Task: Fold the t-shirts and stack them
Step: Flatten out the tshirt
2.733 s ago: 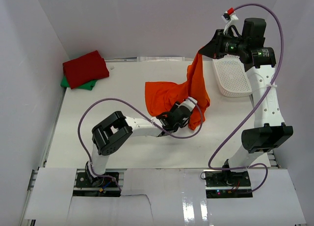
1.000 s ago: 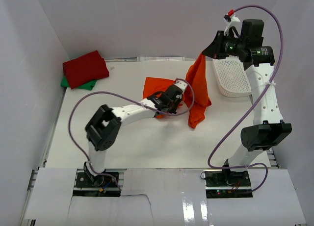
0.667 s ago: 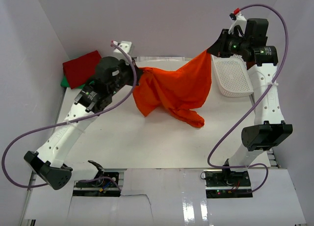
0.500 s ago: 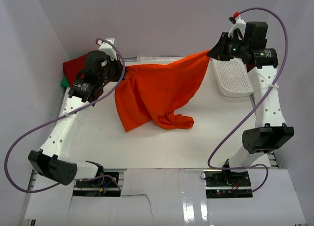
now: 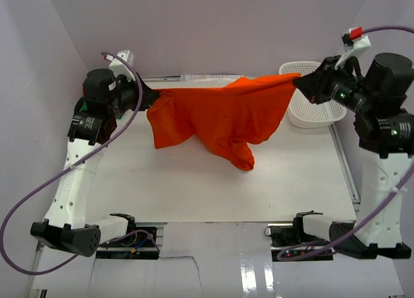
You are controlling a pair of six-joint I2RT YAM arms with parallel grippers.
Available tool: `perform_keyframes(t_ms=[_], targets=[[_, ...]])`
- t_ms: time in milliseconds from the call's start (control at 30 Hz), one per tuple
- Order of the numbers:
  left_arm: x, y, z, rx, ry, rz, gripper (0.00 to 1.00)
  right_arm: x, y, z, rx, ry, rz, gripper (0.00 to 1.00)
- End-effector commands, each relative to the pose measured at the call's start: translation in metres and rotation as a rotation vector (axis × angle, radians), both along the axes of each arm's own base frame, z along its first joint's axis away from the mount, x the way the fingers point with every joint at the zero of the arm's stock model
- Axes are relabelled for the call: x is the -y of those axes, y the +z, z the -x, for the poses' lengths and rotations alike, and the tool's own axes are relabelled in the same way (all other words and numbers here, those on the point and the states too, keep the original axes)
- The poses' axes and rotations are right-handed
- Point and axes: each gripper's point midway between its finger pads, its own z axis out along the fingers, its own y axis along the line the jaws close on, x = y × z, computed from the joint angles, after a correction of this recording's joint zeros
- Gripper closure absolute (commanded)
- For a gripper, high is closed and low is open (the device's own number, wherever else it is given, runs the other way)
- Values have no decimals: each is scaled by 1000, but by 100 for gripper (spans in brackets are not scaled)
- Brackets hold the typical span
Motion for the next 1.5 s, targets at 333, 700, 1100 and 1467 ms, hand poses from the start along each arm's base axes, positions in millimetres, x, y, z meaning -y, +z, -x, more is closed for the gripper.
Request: perform_keyframes(t_ms=[333,700,1100,1467], targets=[[-36,78,144,324,63,163,100,13,6,115,159,-40,-16,92],[-43,144,148,438,99,204,100,7,79,125,272,-8,-69,92],[29,-72,-10,-126,-52,230,100,14,-100,-23,-143,-136,-40,92],[59,-260,-112,-525,-14,183,96,14,-238,-139,-458,-184,30,92]])
